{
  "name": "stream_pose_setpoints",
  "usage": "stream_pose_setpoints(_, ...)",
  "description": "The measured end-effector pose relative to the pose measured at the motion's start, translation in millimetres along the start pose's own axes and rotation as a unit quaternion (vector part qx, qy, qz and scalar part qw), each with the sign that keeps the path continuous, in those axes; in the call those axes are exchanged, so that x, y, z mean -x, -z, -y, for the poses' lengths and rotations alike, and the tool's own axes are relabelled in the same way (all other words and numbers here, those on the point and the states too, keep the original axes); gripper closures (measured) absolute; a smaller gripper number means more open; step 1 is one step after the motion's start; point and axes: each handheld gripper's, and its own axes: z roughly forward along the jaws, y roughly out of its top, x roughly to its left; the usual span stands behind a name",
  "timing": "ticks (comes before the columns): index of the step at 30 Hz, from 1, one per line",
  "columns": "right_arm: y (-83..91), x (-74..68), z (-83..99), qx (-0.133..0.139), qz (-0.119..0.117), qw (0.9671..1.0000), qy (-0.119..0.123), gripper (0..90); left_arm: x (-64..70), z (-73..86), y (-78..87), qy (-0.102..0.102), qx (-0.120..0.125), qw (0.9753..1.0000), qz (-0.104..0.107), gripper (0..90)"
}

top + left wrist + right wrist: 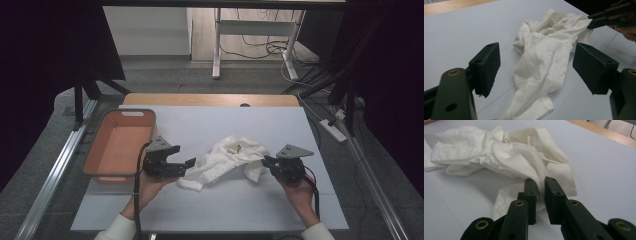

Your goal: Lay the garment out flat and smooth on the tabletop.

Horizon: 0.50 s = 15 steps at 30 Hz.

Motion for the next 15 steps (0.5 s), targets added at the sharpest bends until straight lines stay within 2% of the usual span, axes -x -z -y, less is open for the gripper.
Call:
stream_pose_setpoints(3, -1.9, 2.0, 3.7, -0.009, 0.001, 1.0000, -0.001, 79.5, -0.1, 0.6, 0.1, 0.000, -0.001, 1.0000, 0.000, 23.2)
stream_pose_setpoints(6, 1.8, 6.4, 6.0, -0.018, 0.013, 0.9997, 0.007, 79.5, -0.6, 1.4, 0.3, 0.002, -0.002, 1.0000, 0.000, 23.2)
stream_pose_setpoints(9, 8.5, 14.6, 10.6, -0.022, 0.024, 0.9995, -0.003, 79.6, -0.5, 1.8, 0.1, 0.004, -0.002, 1.0000, 0.001, 23.1)
stream_pose_setpoints(12, 13.0, 23.0, 16.6, -0.026, 0.028, 0.9991, -0.019, 79.6, 0.7, 1.5, -0.3, 0.003, -0.003, 1.0000, 0.001, 23.1)
stream_pose_setpoints(15, 13.2, 27.0, 20.4, -0.033, 0.029, 0.9987, -0.024, 79.3, 1.6, 1.1, -0.7, 0.001, -0.003, 1.0000, 0.003, 23.0)
